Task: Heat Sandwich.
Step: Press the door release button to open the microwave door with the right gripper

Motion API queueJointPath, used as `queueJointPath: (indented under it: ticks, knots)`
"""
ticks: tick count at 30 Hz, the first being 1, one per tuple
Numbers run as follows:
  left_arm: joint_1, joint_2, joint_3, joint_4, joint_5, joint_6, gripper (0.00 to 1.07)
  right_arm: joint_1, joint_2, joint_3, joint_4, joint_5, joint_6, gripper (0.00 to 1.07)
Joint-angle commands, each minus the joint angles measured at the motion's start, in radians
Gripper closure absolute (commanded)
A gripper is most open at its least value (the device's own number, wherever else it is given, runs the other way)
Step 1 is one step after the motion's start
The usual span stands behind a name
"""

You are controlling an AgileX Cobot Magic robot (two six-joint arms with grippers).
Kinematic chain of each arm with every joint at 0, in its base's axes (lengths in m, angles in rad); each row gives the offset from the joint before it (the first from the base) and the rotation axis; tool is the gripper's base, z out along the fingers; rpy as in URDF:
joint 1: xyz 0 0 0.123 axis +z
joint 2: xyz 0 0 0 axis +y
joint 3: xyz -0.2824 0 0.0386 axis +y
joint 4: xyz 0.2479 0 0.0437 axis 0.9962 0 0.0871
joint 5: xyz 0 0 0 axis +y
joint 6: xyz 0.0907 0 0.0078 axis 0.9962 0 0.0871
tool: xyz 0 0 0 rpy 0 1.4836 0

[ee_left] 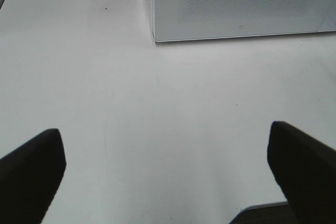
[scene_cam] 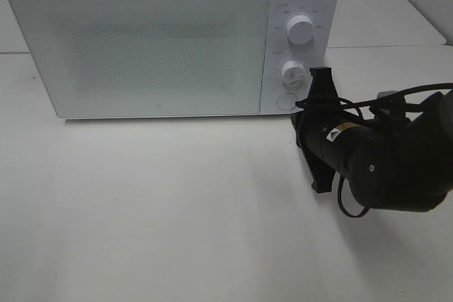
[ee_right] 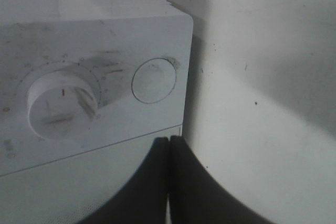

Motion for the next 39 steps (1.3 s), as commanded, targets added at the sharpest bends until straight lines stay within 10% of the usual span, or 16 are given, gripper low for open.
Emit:
queueJointPath:
  ticks: [1,39]
  knots:
    - [0.002,-0.023,0.003,0.002,-0.008,-0.005,0.03,-0.023,0.009,-0.026,-0.022,0.021,-0.003,1.07]
    - [0.002,-0.023,0.003,0.002,-0.008,-0.005,0.03,-0.132,0.177,-0.282,-0.061,0.05,-0.03,1.07]
